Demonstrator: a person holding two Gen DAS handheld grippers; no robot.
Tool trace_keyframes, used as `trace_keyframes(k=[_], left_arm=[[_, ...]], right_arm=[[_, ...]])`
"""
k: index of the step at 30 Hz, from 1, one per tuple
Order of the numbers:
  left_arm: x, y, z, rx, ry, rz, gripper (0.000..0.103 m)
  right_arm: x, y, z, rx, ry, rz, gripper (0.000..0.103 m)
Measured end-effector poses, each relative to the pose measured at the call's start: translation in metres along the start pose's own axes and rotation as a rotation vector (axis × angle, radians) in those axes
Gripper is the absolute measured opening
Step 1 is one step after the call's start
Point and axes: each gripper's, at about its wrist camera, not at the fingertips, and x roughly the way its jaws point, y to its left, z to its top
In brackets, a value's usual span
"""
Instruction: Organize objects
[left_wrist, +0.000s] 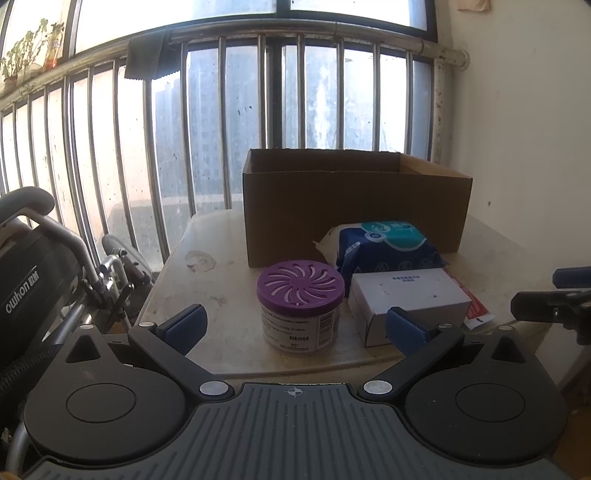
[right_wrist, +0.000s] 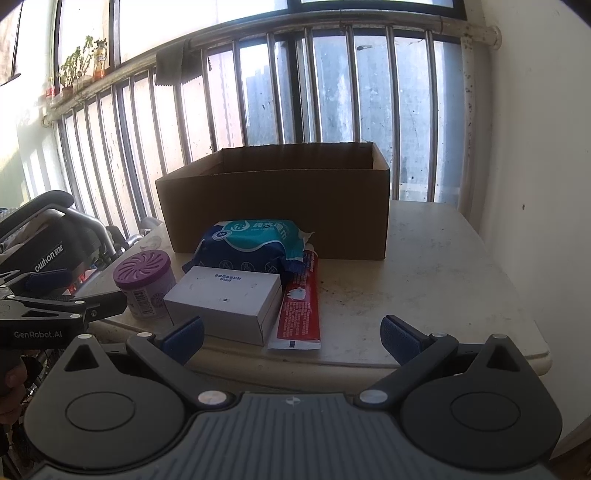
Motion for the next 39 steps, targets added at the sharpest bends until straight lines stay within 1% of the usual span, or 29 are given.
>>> trace_keyframes(k=[7,21,32,39], left_arm=[[-0.0012,-0.0024,-0.0003,0.008,-0.002,0.000,0.103],[-0.0035,-0.0019,-0.0014,0.015,-0.003,0.006,0.103],[-0.0020,0.0014,-0.0022,-0.003,0.000,0.010,0.103],[-0.0017,-0.0057,-0.0025,-0.005,0.007,0.001,0.103]], right_arm=[[-0.0027,0.0026,-0.0001,-0.022,-0.005,-0.012,0.103],[-0.0054,-0.0012,-0.0008,-0.001,-0.007,-0.014,0.103],[-0.0063,0.0058,-0.0004,-0.012,-0.008,-0.009,0.103],[-0.0041,0.0064,-0.0030,-0.019,-0.002,-0.014,0.103]])
